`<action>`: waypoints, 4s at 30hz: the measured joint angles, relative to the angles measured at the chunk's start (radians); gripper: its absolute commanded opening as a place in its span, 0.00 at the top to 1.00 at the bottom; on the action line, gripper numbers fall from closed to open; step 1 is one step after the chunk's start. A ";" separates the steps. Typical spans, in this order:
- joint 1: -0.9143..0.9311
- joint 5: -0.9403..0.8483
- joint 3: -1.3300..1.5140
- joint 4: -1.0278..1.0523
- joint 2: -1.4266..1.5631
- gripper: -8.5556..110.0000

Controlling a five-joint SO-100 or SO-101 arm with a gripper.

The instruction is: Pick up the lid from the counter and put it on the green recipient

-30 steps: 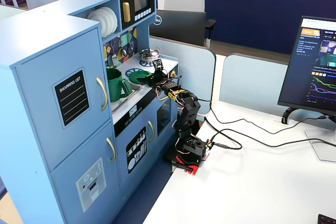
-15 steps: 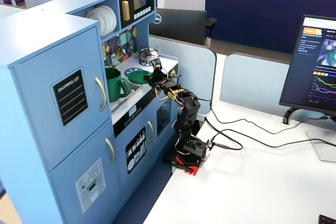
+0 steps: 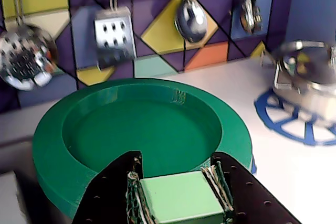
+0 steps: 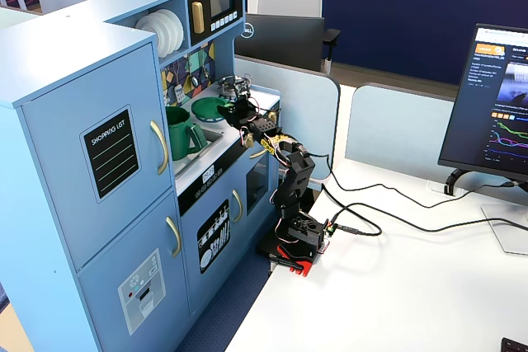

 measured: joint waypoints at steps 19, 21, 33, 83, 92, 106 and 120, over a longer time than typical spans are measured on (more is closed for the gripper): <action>-0.221 -0.009 -0.388 0.327 0.040 0.93; -0.259 0.000 -0.396 0.348 0.058 0.93; -0.402 0.012 -0.396 0.391 0.083 0.93; -0.433 -0.009 -0.396 0.417 0.054 0.67; -0.442 -0.009 -0.193 0.672 0.413 0.69; -0.445 0.075 0.707 0.877 0.939 0.93; -0.491 0.184 1.177 1.206 1.203 0.91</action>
